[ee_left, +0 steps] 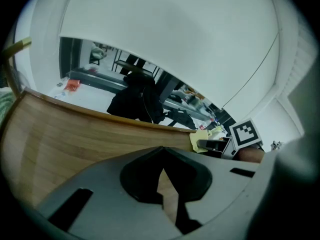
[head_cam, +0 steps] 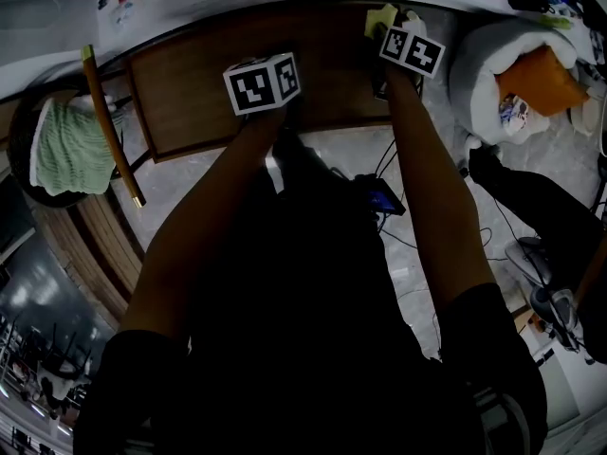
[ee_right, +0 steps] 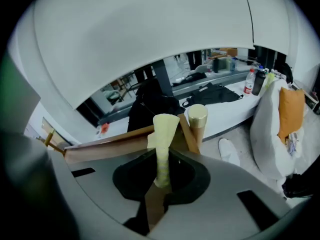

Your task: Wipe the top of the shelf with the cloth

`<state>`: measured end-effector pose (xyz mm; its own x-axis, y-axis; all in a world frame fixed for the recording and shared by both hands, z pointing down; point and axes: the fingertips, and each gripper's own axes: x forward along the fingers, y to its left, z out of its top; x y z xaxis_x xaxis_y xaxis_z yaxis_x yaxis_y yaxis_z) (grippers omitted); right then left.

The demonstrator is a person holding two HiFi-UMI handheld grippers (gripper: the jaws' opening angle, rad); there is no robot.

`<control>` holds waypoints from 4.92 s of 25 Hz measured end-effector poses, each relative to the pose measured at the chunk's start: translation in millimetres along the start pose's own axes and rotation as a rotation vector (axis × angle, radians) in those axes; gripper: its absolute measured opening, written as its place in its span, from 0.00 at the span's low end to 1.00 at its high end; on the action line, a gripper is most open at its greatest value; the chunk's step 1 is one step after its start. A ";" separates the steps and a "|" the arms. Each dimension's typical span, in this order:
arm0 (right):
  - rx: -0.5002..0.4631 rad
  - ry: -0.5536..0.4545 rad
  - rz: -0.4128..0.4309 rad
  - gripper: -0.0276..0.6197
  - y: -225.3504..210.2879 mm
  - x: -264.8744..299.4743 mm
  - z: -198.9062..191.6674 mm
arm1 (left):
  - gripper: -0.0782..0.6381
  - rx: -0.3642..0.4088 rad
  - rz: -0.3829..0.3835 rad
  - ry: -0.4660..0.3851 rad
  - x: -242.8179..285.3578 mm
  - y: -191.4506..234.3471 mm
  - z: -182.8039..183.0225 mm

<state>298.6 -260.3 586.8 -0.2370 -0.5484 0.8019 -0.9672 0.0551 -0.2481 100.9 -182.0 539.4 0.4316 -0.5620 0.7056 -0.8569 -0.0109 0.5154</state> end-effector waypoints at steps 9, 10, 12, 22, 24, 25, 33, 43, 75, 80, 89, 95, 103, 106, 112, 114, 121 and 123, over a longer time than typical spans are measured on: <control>-0.014 -0.045 -0.022 0.12 43.4 -16.3 3.3 | 0.12 -0.013 0.023 -0.028 -47.2 41.4 3.6; -0.027 -0.052 0.016 0.12 63.6 -18.0 2.7 | 0.12 -0.019 0.026 -0.038 -55.7 49.3 5.8; -0.037 -0.055 0.104 0.12 108.7 -20.5 -2.2 | 0.12 -0.029 0.034 -0.062 -75.0 65.6 10.8; -0.086 0.004 0.474 0.12 356.1 -7.3 -50.4 | 0.12 -0.051 0.103 -0.166 -180.2 168.5 55.7; -0.101 0.029 0.526 0.12 401.1 0.6 -67.4 | 0.12 -0.028 0.109 -0.164 -198.7 188.8 61.4; -0.108 0.041 0.550 0.12 421.6 5.1 -75.7 | 0.12 -0.021 0.110 -0.161 -207.2 198.5 64.0; -0.150 0.153 0.617 0.12 512.5 42.3 -139.0 | 0.12 0.009 0.073 -0.151 -242.3 240.2 78.9; -0.248 0.211 0.546 0.12 528.2 77.1 -175.0 | 0.12 0.065 -0.048 -0.083 -247.9 242.3 63.1; -0.290 0.228 0.380 0.12 324.2 41.0 -132.2 | 0.12 -0.067 -0.073 0.097 -120.1 139.3 -9.7; -0.275 0.218 0.356 0.12 279.1 32.7 -121.0 | 0.12 -0.063 -0.086 0.131 -90.2 110.5 -21.9; -0.255 0.199 0.319 0.12 200.5 14.5 -105.6 | 0.12 -0.053 -0.116 0.160 -43.0 55.1 -38.0; -0.226 0.179 0.291 0.12 152.1 5.6 -94.3 | 0.12 -0.045 -0.167 0.174 -16.5 14.4 -45.5; -0.206 0.149 0.242 0.12 91.2 -4.2 -75.3 | 0.12 -0.020 -0.219 0.186 15.2 -32.6 -49.8; -0.189 0.138 0.217 0.12 71.1 -8.0 -68.4 | 0.12 -0.009 -0.238 0.193 23.6 -47.6 -50.8; -0.156 0.125 0.120 0.12 30.4 -18.4 -57.9 | 0.12 0.005 -0.267 0.207 30.3 -64.5 -55.5; -0.154 0.124 0.074 0.12 15.0 -21.9 -53.5 | 0.12 0.009 -0.276 0.206 32.1 -70.3 -55.5; -0.186 0.125 -0.071 0.12 -16.6 -35.5 -45.4 | 0.12 0.013 -0.290 0.177 27.7 -78.0 -50.3; -0.169 0.120 -0.096 0.12 -17.8 -37.6 -45.2 | 0.12 0.007 -0.285 0.165 22.5 -70.8 -47.6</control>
<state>320.6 -202.9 585.6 -0.1423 -0.4555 0.8788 -0.9851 0.1520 -0.0808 184.7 -154.6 541.9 0.6938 -0.3935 0.6031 -0.6966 -0.1545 0.7006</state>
